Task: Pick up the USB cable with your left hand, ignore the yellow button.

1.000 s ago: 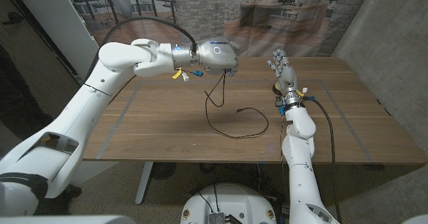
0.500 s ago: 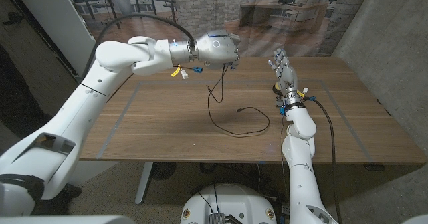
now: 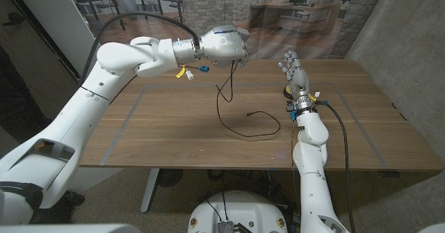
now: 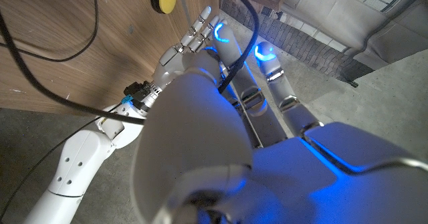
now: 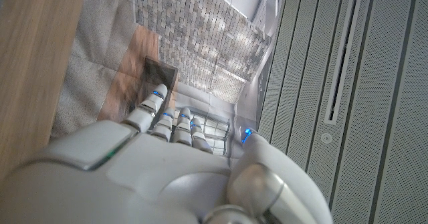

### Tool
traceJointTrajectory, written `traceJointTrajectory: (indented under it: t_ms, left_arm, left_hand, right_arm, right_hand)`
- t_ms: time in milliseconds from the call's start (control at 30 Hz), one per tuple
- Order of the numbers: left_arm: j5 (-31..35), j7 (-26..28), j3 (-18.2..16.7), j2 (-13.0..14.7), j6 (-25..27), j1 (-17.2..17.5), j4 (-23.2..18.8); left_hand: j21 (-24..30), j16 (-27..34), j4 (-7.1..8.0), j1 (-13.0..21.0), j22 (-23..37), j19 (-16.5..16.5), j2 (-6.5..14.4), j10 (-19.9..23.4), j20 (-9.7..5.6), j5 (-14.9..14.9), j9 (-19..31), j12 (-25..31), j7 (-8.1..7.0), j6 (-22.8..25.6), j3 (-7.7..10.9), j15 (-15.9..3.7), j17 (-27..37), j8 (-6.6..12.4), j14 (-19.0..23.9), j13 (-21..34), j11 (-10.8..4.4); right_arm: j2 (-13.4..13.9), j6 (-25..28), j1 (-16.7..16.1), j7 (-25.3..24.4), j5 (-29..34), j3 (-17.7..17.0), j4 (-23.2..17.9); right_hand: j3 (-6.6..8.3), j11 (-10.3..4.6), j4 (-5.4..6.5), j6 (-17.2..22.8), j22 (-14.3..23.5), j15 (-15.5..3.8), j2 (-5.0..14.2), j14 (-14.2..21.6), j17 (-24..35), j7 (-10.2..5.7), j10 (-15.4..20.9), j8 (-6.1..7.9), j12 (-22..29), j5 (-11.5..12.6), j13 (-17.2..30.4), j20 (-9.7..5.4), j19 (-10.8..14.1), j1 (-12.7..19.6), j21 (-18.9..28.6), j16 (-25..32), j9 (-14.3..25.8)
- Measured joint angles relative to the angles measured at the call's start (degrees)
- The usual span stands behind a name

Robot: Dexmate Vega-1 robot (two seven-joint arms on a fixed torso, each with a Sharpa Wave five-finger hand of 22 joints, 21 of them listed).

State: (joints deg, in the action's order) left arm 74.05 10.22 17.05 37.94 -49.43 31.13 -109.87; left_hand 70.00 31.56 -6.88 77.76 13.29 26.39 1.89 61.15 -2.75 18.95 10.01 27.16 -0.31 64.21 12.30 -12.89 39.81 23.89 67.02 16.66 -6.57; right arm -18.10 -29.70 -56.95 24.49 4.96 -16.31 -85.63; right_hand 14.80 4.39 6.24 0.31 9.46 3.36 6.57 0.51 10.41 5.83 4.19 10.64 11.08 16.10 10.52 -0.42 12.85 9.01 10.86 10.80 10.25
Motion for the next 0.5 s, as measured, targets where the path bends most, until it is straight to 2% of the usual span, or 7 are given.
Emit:
traceJointTrajectory:
  t_ms: [400,500]
  left_arm:
    - [1.8,5.0,0.6,0.7,2.2,-0.8,0.8]
    - [2.4,6.8,0.9,1.0,2.8,-1.1,1.2]
  left_hand:
    - [0.0,-0.3,0.17,0.0,-0.3,0.0,0.0,0.3,0.00,0.4,0.0,-0.2,0.10,0.3,-0.17,-0.07,0.0,-0.44,0.5,0.0,0.33]
    - [0.4,-0.4,0.23,0.0,-0.4,0.0,0.0,0.3,0.00,0.4,0.0,-0.2,0.10,0.3,-0.24,-0.09,0.0,-0.80,0.5,0.0,0.33]
  right_arm:
    - [-0.4,-0.3,-0.7,-1.4,1.1,0.6,-0.7]
    - [-0.7,-0.4,-1.1,-2.0,1.6,0.8,-1.1]
  right_hand:
    - [0.00,0.00,0.00,0.0,0.0,0.00,0.00,0.0,0.0,0.00,0.0,0.00,0.0,0.0,0.0,0.00,0.0,0.0,0.0,0.0,0.0]
    - [-0.08,0.00,-0.40,0.0,0.0,0.00,0.00,0.0,0.0,0.00,0.0,0.00,0.0,0.0,0.0,0.00,0.0,0.0,0.0,0.0,0.0]
